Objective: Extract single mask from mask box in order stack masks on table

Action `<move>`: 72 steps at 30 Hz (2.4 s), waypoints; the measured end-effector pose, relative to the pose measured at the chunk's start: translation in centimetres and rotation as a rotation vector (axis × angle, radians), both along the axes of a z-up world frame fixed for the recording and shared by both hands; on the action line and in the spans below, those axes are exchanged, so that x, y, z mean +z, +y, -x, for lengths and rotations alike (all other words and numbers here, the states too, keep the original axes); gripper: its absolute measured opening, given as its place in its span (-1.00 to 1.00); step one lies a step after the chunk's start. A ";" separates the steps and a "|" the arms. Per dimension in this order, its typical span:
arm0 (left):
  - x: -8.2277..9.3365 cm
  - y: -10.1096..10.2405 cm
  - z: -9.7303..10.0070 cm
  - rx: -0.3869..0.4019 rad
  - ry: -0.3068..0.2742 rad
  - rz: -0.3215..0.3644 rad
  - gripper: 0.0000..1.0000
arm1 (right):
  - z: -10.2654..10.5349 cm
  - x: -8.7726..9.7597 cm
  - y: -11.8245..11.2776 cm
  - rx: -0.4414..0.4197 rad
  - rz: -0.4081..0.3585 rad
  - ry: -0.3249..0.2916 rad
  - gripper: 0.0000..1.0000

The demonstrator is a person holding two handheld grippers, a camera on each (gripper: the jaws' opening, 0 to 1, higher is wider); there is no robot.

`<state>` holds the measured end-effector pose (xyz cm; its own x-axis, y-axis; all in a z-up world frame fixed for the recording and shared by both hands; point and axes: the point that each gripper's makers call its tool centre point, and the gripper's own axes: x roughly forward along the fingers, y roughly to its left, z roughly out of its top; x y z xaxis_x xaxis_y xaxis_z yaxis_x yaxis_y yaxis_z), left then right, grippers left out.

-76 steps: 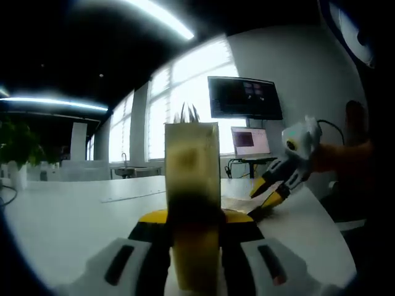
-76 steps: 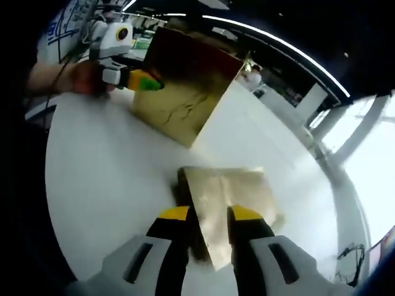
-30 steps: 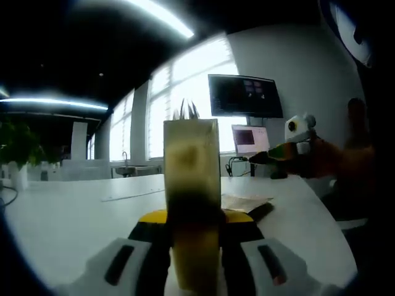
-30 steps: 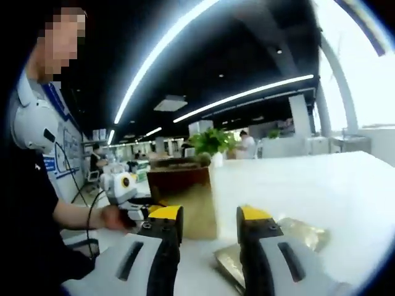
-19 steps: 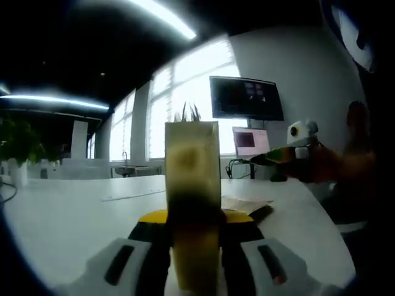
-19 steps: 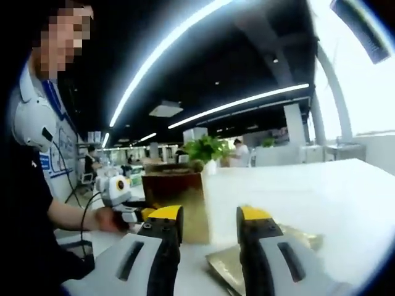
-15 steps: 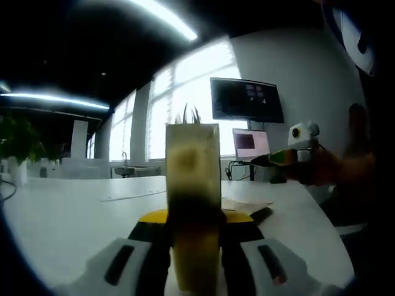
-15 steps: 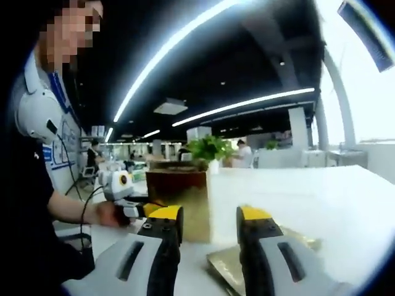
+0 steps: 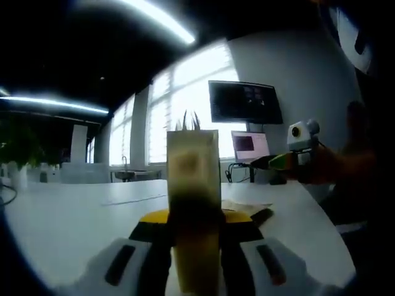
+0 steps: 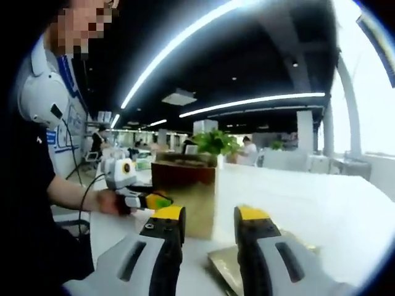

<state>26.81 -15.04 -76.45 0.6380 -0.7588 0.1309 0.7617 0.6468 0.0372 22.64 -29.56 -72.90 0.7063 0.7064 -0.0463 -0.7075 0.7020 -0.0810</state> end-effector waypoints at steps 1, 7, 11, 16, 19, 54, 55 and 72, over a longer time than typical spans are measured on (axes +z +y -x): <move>0.0 0.0 0.0 0.000 -0.004 -0.003 -0.37 | 0.0 0.1 0.1 0.005 0.014 -0.005 -0.44; 0.0 0.0 0.0 -0.003 -0.013 -0.010 -0.37 | -0.4 0.8 0.7 0.019 0.051 -0.021 -0.42; 0.0 0.1 0.0 -0.002 -0.011 -0.008 -0.37 | -0.6 1.3 1.4 0.036 0.053 -0.026 -0.42; 0.1 0.1 -0.1 -0.003 -0.003 0.000 -0.37 | -0.7 2.7 1.9 0.056 0.053 -0.041 -0.42; 0.1 0.1 -0.1 -0.005 -0.002 0.002 -0.37 | -0.8 3.6 2.0 0.071 0.064 -0.052 -0.43; 0.1 0.1 -0.1 -0.002 -0.004 -0.003 -0.37 | -3.4 6.9 8.4 0.353 0.423 -0.089 -0.53; 0.1 0.1 -0.1 -0.001 -0.004 -0.003 -0.37 | -3.4 6.9 8.4 0.355 0.432 -0.090 -0.53; 0.1 0.1 -0.1 0.002 -0.006 -0.008 -0.37 | -4.1 5.9 9.6 0.438 0.631 -0.116 -0.62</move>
<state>26.91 -14.97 -76.35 0.6384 -0.7589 0.1289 0.7605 0.6477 0.0469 26.69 -20.00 -66.99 0.3934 0.7866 -0.4759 -0.8726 0.1564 -0.4628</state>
